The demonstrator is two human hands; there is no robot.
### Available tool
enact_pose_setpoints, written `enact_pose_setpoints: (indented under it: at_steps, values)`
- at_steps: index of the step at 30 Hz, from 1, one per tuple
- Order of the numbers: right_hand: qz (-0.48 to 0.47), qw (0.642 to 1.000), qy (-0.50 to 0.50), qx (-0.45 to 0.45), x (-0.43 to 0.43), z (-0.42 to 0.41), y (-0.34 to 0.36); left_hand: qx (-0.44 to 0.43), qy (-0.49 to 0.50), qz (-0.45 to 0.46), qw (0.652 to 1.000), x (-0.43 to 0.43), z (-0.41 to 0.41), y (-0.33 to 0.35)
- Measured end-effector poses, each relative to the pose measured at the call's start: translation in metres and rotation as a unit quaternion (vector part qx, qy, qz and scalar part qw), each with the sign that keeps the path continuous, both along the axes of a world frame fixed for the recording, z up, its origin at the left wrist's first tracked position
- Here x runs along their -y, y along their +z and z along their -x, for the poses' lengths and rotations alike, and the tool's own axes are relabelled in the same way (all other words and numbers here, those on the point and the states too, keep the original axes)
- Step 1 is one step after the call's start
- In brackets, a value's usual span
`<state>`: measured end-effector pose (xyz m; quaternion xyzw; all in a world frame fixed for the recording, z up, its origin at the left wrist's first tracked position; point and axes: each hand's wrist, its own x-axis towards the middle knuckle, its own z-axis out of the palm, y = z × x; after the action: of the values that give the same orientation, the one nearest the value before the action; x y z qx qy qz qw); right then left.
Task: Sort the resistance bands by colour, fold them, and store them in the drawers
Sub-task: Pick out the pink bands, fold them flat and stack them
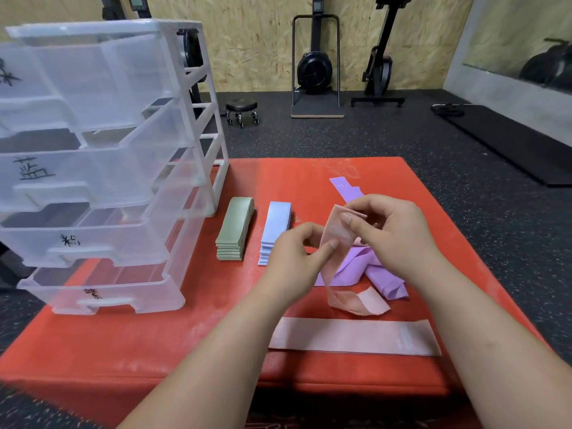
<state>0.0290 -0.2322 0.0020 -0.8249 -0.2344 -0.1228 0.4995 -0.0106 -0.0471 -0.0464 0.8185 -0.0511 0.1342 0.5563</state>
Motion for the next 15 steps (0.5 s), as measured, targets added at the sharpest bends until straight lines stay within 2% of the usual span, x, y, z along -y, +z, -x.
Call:
enact_pose_setpoints:
  at_steps: [5,7,11,15]
  values:
    - [0.092,0.991,0.017,-0.094,0.020,0.001,-0.012,-0.053,-0.054,0.048,0.996,0.004,0.003,-0.005]
    - [0.054,0.992,0.015,-0.114,0.023,0.004,-0.011,-0.070,-0.072,0.047,0.994,0.004,0.003,-0.007]
    - [-0.086,0.987,0.008,-0.137,0.028,0.013,0.004,-0.095,-0.105,0.006,0.990,0.007,0.003,-0.010]
    - [-0.136,0.980,-0.077,-0.127,0.044,0.007,0.003,-0.107,-0.079,-0.075,0.988,0.001,-0.002,-0.012]
